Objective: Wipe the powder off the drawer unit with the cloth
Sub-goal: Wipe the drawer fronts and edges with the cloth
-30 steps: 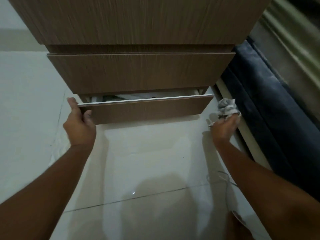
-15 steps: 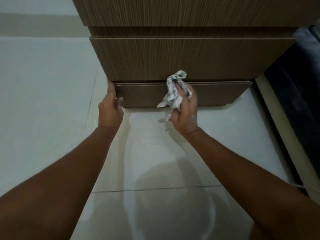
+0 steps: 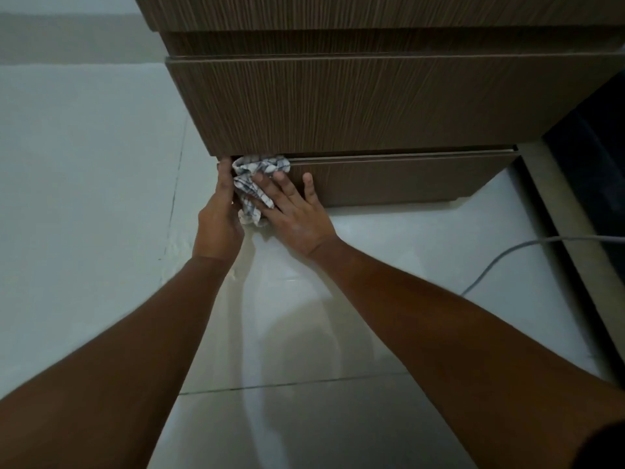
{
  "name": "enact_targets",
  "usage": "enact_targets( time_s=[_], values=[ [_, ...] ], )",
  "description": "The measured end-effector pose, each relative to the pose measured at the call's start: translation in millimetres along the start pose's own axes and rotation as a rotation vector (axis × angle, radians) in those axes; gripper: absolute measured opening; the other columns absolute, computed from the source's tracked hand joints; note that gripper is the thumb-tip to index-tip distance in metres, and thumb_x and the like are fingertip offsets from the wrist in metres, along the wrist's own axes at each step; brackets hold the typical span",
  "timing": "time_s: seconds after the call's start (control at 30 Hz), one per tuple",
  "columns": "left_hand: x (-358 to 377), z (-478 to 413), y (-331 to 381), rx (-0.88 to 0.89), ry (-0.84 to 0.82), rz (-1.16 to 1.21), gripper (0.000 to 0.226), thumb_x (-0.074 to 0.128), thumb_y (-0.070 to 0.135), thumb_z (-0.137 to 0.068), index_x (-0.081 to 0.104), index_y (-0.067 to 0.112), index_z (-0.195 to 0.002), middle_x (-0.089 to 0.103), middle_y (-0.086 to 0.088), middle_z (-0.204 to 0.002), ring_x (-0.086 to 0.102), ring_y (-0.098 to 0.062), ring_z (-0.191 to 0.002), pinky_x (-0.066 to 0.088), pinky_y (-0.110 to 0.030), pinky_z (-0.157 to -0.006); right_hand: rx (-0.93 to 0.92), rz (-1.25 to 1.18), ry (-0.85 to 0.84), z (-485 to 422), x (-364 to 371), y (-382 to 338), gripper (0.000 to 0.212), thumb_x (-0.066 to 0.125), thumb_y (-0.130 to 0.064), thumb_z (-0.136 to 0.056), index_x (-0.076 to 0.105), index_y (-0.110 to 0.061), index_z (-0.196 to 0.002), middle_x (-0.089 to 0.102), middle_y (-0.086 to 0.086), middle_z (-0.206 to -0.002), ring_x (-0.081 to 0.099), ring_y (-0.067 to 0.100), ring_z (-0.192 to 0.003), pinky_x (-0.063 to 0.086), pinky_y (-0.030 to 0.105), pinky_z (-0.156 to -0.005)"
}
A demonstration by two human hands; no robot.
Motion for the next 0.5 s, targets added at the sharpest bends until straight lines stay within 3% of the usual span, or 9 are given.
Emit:
enact_targets(
  time_s=[0.07,0.17,0.27,0.33,0.4,0.5],
  values=[
    [1.9,-1.1,1.1,0.01,0.013,0.016,0.086,0.049,0.004,-0.099,0.004,0.051,-0.155,0.059,-0.009,-0.141,0.063,-0.02,-0.112,0.048,-0.032,-0.099,-0.044,0.014,0.014,4.2,2.9,8.9,0.06,0.041,-0.025,-0.105,0.015,-0.027,-0.159,0.018,-0.004,-0.162,-0.012,0.021,-0.153,-0.015,0.051,-0.121],
    [6.6,-3.1,2.6,-0.043,0.071,0.052,0.07,0.049,-0.002,-0.096,0.025,0.026,-0.156,0.065,-0.023,-0.126,0.067,-0.036,-0.105,0.055,-0.045,-0.088,-0.072,0.028,0.014,16.9,1.3,34.0,0.061,0.051,-0.026,-0.101,0.025,-0.028,-0.156,0.026,-0.006,-0.161,0.006,0.02,-0.152,-0.013,0.046,-0.122],
    [10.1,-0.8,5.5,-0.109,0.062,0.037,0.075,0.047,0.005,-0.102,0.009,0.04,-0.156,0.059,-0.019,-0.136,0.063,-0.03,-0.114,0.049,-0.041,-0.1,-0.077,0.058,0.012,40.9,-3.5,68.2,0.054,0.05,-0.027,-0.101,0.033,-0.029,-0.152,0.034,-0.007,-0.16,0.008,0.02,-0.153,-0.011,0.047,-0.123],
    [11.5,1.9,4.6,-0.104,0.059,-0.029,0.085,0.049,0.002,-0.101,-0.001,0.046,-0.154,0.059,-0.018,-0.136,0.062,-0.031,-0.115,0.045,-0.035,-0.099,-0.093,0.061,-0.005,60.1,-9.3,92.8,0.05,0.047,-0.027,-0.102,0.034,-0.031,-0.15,0.026,-0.009,-0.162,0.011,0.022,-0.152,-0.009,0.048,-0.123],
    [12.1,2.6,5.0,-0.124,0.067,-0.054,0.089,0.052,0.0,-0.099,-0.003,0.047,-0.152,0.061,-0.021,-0.13,0.065,-0.039,-0.11,0.048,-0.04,-0.097,-0.093,0.084,-0.033,79.0,-17.9,117.7,0.053,0.054,-0.03,-0.1,0.034,-0.032,-0.149,0.019,-0.01,-0.163,0.014,0.023,-0.151,-0.008,0.05,-0.123],
    [14.0,2.8,7.7,-0.169,0.086,-0.066,0.092,0.053,0.001,-0.099,-0.004,0.05,-0.151,0.06,-0.024,-0.132,0.065,-0.044,-0.108,0.05,-0.05,-0.097,-0.044,0.099,-0.095,103.1,-32.9,152.4,0.055,0.06,-0.03,-0.092,0.042,-0.031,-0.144,0.031,-0.004,-0.158,0.02,0.03,-0.148,-0.006,0.054,-0.121]
  ],
)
Point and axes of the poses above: each hand's wrist, its own z-axis away from the middle knuckle, its own x-axis out of the palm, y = z × x, the point moved 1 cm from there along -z, towards the middle knuckle
